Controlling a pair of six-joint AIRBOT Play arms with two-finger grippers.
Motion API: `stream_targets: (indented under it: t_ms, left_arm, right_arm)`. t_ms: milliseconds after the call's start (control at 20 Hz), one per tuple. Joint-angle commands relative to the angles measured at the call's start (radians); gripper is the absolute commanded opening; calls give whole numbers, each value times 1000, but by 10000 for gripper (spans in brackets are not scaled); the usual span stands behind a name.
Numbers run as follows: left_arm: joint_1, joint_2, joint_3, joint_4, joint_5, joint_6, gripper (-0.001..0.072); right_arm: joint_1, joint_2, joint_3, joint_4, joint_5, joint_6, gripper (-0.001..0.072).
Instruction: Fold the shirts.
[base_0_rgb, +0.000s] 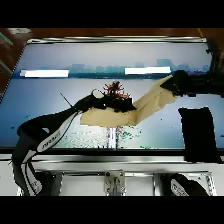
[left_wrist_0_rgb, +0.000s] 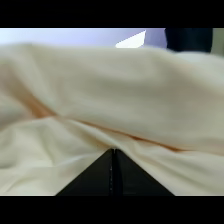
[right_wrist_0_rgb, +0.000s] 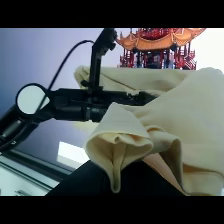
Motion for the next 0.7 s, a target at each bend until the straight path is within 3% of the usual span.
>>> stream_targets:
  t_ms: [0,200,350,500,550,600,650]
  left_arm:
    - [147,129,8,237,-80,-35,40]
    - [444,402,8,700,-261,-165,40]
    - [674,600,8,769,-368,-175,41]
    - [827,749,8,769,-439,-175,41]
    - [853,782,8,769,-452,-174,41]
    - [871,809,7,769,-462,-174,41]
    - [877,826,7,769,-468,-173,41]
  right_arm:
    - [192,-55,1,-39,-192,36,56]
    - [469,-235,1,-24,-448,37,56]
    - [642,-424,1,87,-644,37,57]
    - [760,-624,5,317,-769,30,86]
    - [779,-673,14,412,-768,1,221]
    - [785,-712,25,500,-743,-55,432]
    - [778,-731,34,557,-689,-118,563]
